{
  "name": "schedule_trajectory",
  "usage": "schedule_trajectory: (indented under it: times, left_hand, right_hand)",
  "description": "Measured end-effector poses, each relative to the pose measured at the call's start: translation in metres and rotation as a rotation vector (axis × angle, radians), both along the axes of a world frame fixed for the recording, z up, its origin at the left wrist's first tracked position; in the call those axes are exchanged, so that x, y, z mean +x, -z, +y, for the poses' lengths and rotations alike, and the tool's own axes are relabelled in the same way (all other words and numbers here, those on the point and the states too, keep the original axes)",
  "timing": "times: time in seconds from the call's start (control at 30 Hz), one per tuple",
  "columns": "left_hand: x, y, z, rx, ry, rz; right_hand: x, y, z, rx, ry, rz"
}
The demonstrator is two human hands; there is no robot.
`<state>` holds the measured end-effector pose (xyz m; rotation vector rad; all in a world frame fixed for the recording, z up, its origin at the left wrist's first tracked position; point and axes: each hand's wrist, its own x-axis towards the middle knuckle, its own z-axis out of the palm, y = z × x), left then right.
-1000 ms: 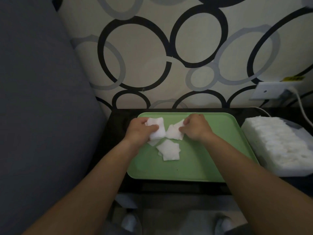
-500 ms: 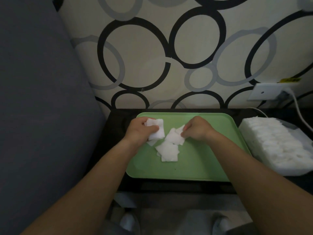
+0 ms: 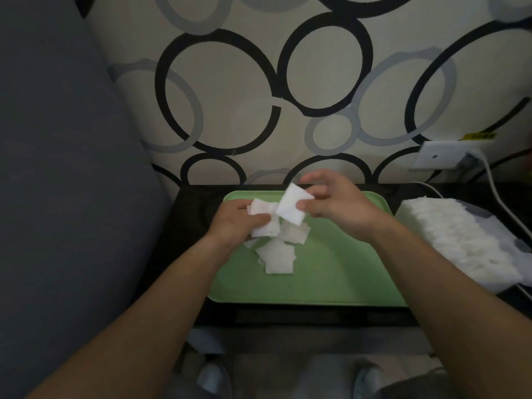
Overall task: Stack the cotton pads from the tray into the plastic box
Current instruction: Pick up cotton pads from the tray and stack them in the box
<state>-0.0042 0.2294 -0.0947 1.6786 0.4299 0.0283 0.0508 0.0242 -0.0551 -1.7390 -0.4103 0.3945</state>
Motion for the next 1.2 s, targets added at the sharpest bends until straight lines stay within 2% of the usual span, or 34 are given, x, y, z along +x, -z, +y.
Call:
schedule_trajectory:
  times: [0.13,0.4,0.6,0.73,0.83,0.93,1.03,1.2]
  left_hand:
    - [-0.003,-0.006,-0.009,-0.039,0.082,-0.020]
    - [-0.008,-0.011,-0.012,-0.060,0.193,-0.015]
    - [-0.007,-0.014,-0.013,-0.073,0.188,0.022]
    - [-0.008,-0.013,-0.015,-0.065,0.216,0.011]
    - [-0.006,-0.009,-0.013,0.041,0.173,-0.031]
    - [-0.003,-0.006,-0.008,0.053,0.042,-0.027]
    - [0.000,-0.002,-0.002,0.022,-0.030,-0.023]
    - [0.002,0.002,0.000,0.027,-0.037,-0.013]
  right_hand:
    - [-0.005,-0.001,0.007,-0.055,-0.125,0.063]
    - [-0.003,0.004,0.012,-0.154,-0.034,0.091]
    - [-0.002,0.006,0.015,-0.143,0.008,0.120]
    - [-0.001,0.011,0.016,-0.205,0.044,0.100]
    - [0.005,0.020,0.013,-0.350,0.125,-0.024]
    - [0.016,0.038,0.004,-0.611,0.200,-0.191]
    - [0.020,0.052,0.002,-0.818,0.152,-0.187]
    - [0.016,0.055,0.016,-0.940,0.071,-0.203]
